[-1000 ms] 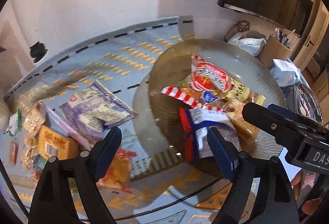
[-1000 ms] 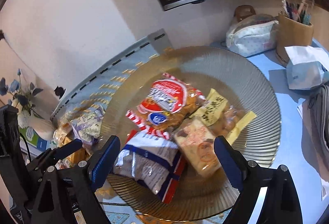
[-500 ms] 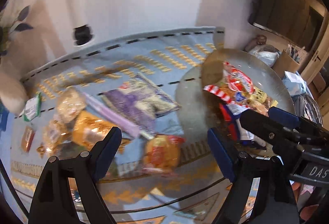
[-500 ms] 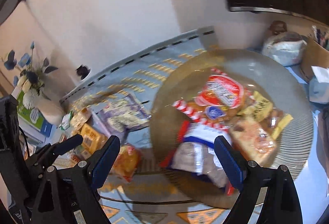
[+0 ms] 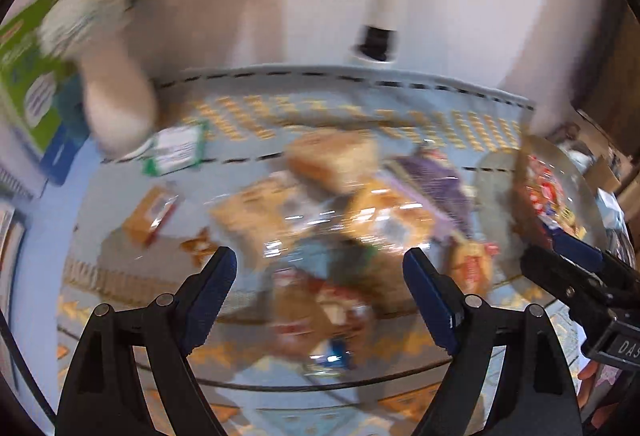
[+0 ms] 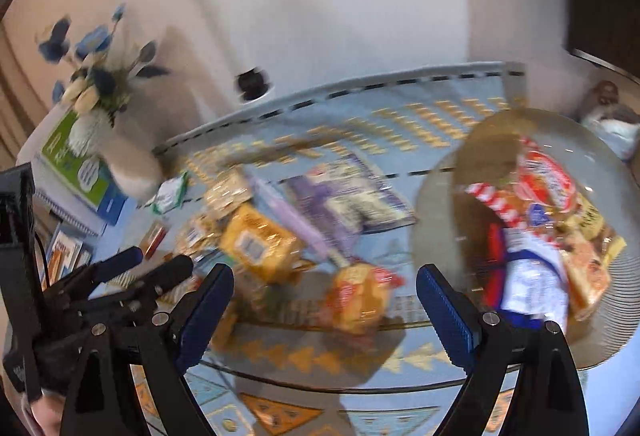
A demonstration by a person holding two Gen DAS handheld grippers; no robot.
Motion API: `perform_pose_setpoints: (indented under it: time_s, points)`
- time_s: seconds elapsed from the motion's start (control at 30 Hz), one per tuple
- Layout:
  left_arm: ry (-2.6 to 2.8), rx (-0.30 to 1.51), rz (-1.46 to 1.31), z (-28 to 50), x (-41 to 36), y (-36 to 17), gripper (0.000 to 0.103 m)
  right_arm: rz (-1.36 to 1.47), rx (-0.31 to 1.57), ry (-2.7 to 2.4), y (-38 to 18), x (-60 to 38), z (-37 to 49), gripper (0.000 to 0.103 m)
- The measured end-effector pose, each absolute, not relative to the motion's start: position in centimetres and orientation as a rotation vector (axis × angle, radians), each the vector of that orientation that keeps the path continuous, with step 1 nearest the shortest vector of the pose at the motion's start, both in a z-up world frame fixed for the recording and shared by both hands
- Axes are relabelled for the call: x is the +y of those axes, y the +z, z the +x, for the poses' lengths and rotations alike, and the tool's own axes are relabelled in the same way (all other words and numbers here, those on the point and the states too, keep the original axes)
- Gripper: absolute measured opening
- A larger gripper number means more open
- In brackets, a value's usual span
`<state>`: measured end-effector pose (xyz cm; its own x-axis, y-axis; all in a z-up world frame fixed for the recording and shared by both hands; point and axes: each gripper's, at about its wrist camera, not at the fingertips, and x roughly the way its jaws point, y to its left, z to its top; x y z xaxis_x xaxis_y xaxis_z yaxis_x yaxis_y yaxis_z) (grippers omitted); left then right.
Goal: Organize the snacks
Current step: 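Grasp the cartoon-chef cracker pack with the left gripper while the right grasps the round bun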
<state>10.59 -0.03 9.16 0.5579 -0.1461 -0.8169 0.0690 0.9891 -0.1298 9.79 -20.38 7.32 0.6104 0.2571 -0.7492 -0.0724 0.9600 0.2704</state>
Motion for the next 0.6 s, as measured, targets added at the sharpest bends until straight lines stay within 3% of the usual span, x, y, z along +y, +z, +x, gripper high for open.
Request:
perform_pose_setpoints:
  time_s: [0.27,0.6]
  points:
    - [-0.112,1.015,-0.119,8.9,4.3,5.7,0.084,0.211,0.931,0.260,4.0,-16.3,9.6,0.091]
    - [-0.211,1.024,-0.049,6.8,1.6,2.8,0.084,0.326,0.850,0.229,1.5,-18.5,8.3,0.091]
